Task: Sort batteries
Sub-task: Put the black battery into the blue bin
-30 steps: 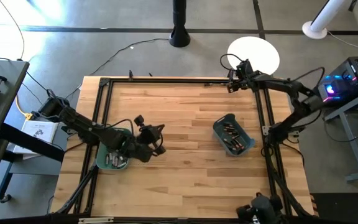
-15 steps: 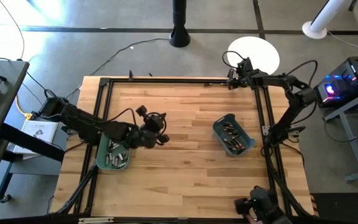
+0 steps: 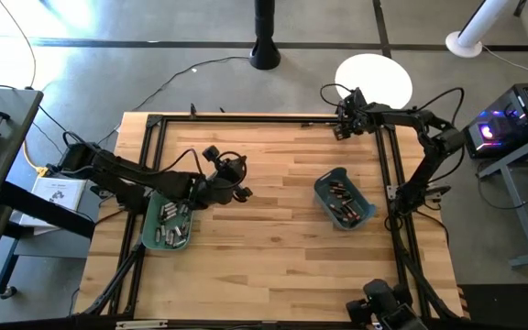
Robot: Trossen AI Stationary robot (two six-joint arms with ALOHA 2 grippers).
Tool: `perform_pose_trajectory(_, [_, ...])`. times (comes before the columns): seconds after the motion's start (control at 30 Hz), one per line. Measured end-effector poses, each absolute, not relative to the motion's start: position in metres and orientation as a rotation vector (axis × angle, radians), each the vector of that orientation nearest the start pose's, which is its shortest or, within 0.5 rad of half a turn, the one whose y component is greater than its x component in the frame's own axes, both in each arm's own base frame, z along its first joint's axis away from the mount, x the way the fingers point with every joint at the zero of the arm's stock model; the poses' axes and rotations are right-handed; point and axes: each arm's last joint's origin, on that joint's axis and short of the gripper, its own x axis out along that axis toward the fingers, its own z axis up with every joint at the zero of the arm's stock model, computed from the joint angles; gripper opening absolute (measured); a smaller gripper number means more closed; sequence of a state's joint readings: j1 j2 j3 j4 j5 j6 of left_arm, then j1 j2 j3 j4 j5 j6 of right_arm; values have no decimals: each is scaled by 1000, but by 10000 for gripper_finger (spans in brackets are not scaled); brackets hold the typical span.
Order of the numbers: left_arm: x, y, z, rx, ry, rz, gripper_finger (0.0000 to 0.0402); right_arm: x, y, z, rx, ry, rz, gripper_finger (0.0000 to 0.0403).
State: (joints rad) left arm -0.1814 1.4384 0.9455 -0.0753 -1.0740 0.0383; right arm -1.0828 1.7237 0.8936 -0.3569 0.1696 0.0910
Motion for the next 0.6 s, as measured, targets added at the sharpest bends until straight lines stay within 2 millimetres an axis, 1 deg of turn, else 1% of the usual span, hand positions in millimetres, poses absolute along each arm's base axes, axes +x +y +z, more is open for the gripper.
perform_pose_trajectory(0.2, [298, -25, 258, 377, 496, 870, 3, 140, -274, 135, 614, 1073, -1145, 243])
perform_pose_trajectory(0.3, [298, -24, 258, 377, 497, 873, 3, 141, -269, 136, 641, 1092, -1098, 243])
perform_pose_trajectory(0.43, [298, -22, 258, 379, 501, 880, 3, 147, -264, 142, 610, 1091, -1079, 243])
perform_pose_trajectory(0.53, [299, -18, 258, 374, 501, 890, 3, 149, -265, 150, 551, 1054, -1123, 243])
perform_pose_trajectory(0.6, [299, -15, 259, 369, 498, 901, 3, 148, -268, 151, 520, 1045, -1164, 243])
